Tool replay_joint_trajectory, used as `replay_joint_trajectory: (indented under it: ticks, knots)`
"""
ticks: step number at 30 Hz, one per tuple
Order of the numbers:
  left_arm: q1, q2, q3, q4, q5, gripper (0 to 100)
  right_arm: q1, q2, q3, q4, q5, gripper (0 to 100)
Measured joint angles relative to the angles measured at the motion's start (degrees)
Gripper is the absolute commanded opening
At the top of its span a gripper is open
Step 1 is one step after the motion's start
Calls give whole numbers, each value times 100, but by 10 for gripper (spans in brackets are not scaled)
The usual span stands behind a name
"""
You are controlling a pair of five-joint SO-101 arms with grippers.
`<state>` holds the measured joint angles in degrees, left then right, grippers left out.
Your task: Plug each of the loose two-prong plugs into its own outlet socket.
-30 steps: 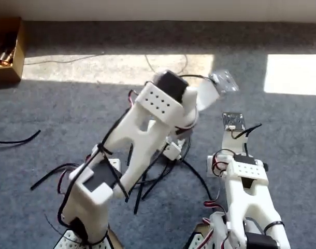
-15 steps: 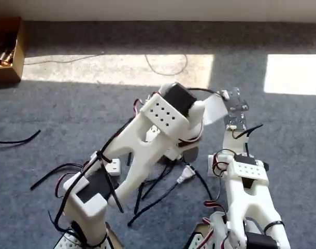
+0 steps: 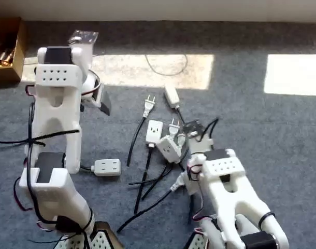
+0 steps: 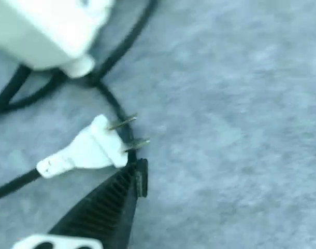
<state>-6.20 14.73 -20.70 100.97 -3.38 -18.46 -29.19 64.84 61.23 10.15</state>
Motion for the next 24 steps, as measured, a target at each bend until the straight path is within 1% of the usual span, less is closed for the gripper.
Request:
replay_joint_trajectory:
  ticks: [2, 4, 6, 8, 11, 14, 16, 18, 21, 24]
  knots:
    - [-105, 0, 475, -141, 9, 266, -598, 9, -352, 782, -158, 553]
    - [-264, 9, 993, -615, 44, 266, -853, 9, -914, 1486, -695, 553]
    - [-475, 9, 1459, -1222, 62, 266, -774, 9, -1459, 1811, -1099, 553]
    - [-651, 9, 1881, -1811, 70, 266, -527, 9, -1908, 1960, -1266, 553]
    - [-695, 9, 2505, -2523, 70, 266, -149, 9, -2426, 2215, -1582, 553]
    - [-686, 9, 2848, -3024, 62, 266, -281, 18, -2673, 2435, -2365, 553]
    - [-712, 9, 2875, -3147, 62, 266, -642, 88, -2479, 2418, -2936, 555]
    - [-712, 9, 2901, -3191, 62, 266, -1187, 220, -2075, 2224, -3341, 556]
    - [-712, 9, 2954, -3218, 62, 266, -2145, 264, -1626, 1495, -4018, 556]
    - [-703, 9, 3138, -3314, 62, 266, -2769, 264, -1459, 422, -4598, 556]
